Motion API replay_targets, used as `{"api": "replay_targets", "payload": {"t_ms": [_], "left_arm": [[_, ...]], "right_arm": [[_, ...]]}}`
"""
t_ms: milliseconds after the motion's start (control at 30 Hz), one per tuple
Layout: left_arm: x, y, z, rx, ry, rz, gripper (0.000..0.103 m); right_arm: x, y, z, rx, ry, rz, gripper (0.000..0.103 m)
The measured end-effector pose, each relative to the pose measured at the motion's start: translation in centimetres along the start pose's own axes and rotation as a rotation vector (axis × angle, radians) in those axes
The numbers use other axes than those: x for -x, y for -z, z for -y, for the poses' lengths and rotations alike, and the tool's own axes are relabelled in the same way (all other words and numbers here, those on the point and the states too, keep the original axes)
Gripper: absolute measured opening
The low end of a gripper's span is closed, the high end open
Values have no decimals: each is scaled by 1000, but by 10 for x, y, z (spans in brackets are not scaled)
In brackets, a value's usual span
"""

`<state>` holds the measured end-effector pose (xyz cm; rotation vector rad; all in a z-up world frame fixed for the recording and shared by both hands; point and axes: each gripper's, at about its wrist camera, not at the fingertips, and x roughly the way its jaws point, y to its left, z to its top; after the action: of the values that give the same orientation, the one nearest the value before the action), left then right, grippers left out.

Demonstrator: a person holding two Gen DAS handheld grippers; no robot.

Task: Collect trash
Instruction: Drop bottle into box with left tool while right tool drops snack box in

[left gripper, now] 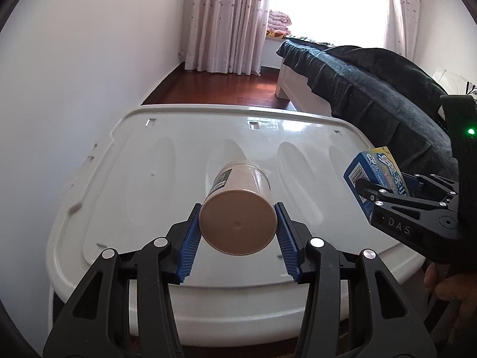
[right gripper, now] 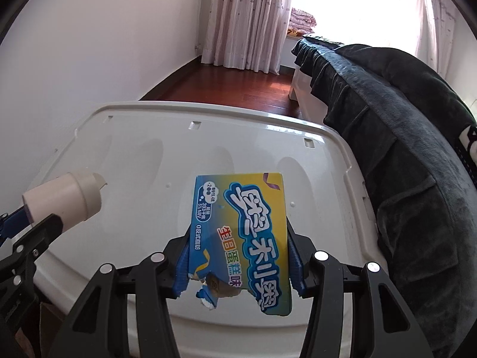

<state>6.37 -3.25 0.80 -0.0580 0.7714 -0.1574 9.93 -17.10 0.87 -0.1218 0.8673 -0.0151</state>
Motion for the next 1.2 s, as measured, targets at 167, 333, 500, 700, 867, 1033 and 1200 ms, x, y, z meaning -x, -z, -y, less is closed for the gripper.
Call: {"api": "replay_targets", "payload": {"t_ms": [167, 333, 500, 700, 867, 1033, 1200], "left_arm": [[33, 28, 3, -13, 11, -21, 47], [66, 67, 3, -28, 29, -59, 47], [97, 110, 2, -60, 32, -104, 47], [111, 149, -6, -62, 20, -160, 47], [112, 168, -6, -64, 16, -193, 47], [117, 172, -3, -73, 17, -188, 47], [120, 170, -5, -68, 20, -175, 47]], "right_arm": [[56, 46, -11, -6, -42, 19, 52], [95, 99, -24, -21, -95, -1, 52], [118, 157, -44, -12, -119, -57, 52], [113, 204, -53, -25, -127, -151, 52], [115, 218, -61, 0, -112, -162, 52], [119, 224, -65, 20, -95, -151, 52], [118, 229, -67, 25, -88, -161, 52]]}}
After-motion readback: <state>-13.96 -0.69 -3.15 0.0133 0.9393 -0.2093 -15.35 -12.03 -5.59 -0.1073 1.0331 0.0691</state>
